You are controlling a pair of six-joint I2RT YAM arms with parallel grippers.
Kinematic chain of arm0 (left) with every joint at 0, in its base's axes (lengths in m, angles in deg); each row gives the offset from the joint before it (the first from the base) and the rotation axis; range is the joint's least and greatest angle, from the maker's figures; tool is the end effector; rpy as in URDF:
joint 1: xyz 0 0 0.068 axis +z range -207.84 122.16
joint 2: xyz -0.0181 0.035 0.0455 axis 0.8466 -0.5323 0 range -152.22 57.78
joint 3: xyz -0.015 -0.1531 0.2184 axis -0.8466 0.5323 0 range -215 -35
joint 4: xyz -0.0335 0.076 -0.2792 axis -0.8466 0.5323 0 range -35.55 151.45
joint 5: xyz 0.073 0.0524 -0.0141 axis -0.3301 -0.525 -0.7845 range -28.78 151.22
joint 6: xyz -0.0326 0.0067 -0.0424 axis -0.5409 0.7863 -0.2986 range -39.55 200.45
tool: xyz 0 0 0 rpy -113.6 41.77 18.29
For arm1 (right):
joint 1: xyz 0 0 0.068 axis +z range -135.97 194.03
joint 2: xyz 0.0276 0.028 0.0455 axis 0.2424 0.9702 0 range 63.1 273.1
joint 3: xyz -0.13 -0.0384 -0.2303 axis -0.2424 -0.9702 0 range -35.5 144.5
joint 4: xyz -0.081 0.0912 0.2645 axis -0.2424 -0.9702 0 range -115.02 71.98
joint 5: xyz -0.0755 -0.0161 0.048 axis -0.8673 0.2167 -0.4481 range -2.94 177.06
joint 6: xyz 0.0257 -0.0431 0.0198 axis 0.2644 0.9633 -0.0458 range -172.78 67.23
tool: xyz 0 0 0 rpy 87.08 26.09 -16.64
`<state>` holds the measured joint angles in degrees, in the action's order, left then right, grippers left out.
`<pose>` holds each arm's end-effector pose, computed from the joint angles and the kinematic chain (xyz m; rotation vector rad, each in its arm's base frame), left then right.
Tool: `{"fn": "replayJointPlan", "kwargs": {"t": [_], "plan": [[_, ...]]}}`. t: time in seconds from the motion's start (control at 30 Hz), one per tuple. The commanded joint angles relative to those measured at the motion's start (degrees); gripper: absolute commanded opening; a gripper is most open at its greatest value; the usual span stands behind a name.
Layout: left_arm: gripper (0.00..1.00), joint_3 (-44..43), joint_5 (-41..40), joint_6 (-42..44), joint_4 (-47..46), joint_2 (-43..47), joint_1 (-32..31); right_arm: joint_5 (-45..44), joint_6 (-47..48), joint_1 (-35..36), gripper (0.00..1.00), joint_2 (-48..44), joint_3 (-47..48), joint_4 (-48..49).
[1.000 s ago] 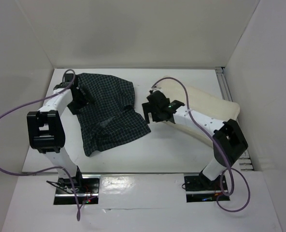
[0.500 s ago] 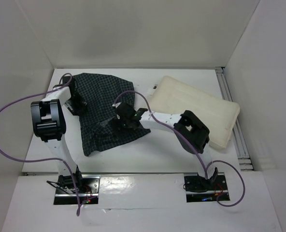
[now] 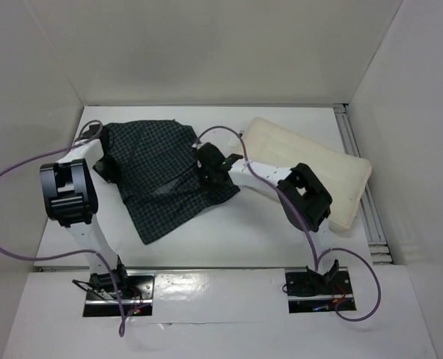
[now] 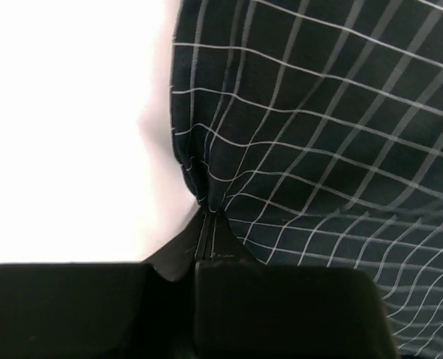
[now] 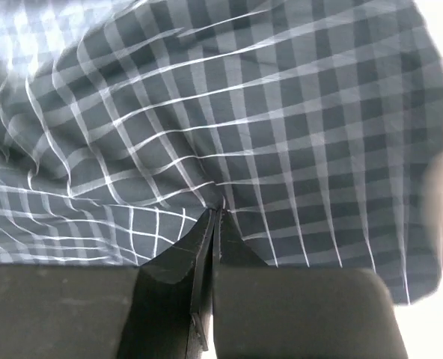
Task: Put the pillow into the pillowcase
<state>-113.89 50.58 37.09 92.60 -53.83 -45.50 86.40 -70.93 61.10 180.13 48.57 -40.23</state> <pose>0.4050 0.0954 0.1515 -1.3317 2.4277 0.1234 0.3167 0.3400 0.1534 -0.6423 2.5100 0.4254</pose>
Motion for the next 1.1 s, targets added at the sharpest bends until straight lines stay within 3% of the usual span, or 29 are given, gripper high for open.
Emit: {"fn": "replayJointPlan", "kwargs": {"t": [0.0,0.13,0.2,0.27,0.33,0.37,0.43,0.5,0.53,0.57,0.6,0.7,0.83,0.9,1.07], "plan": [[0.00,4.79,-3.96,-4.53,3.07,8.06,1.72,-3.11,2.41,-4.52,0.00,-6.11,0.65,0.16],[0.00,16.01,-2.03,-7.44,3.07,16.85,2.34,-3.82,3.74,-7.60,0.00,-6.12,4.59,-0.37],[0.00,20.60,2.86,-7.45,1.16,22.38,2.34,-3.29,5.57,-8.48,0.00,-5.16,7.14,-1.24],[0.07,25.35,5.43,-6.84,-0.08,25.90,2.34,-2.59,6.72,-8.48,0.00,-4.53,10.91,-3.79],[0.27,26.25,8.95,-4.30,-0.71,30.83,2.34,-1.36,7.78,-8.48,0.00,-4.53,10.33,-4.33],[0.59,26.25,10.27,-2.98,-0.71,32.15,2.34,0.56,8.56,-8.48,0.00,-5.14,7.71,-4.85],[0.90,23.19,12.21,0.36,0.68,34.34,2.34,2.76,9.27,-7.26,0.00,-7.94,1.31,-4.85],[0.94,20.37,12.22,2.30,1.31,34.97,2.34,3.39,9.80,-5.85,0.00,-9.71,-2.30,-4.85],[0.94,19.31,12.22,3.79,1.92,34.97,1.12,2.87,8.58,-5.85,0.15,-11.28,-3.38,-5.64],[0.94,17.56,12.22,4.59,1.93,35.49,0.59,1.21,7.88,-5.24,0.61,-12.43,-4.43,-5.64],[0.91,16.85,12.22,5.38,1.32,35.50,-0.29,-0.11,7.17,-5.23,0.70,-13.84,-6.36,-5.64],[0.80,13.96,11.69,9.24,0.61,32.44,-5.47,-5.63,3.66,-5.23,0.77,-20.78,-8.75,-4.51],[0.80,8.24,8.88,13.55,2.36,24.20,-13.55,-12.67,1.02,-8.30,0.91,-23.52,-7.01,-6.25],[0.81,4.47,4.76,13.56,5.17,20.66,-18.12,-14.53,-0.04,-10.76,1.00,-20.72,-4.63,-8.19],[0.83,3.13,3.51,12.24,5.79,18.18,-22.18,-20.69,-1.53,-11.99,1.00,-6.95,4.93,-11.09]]}}
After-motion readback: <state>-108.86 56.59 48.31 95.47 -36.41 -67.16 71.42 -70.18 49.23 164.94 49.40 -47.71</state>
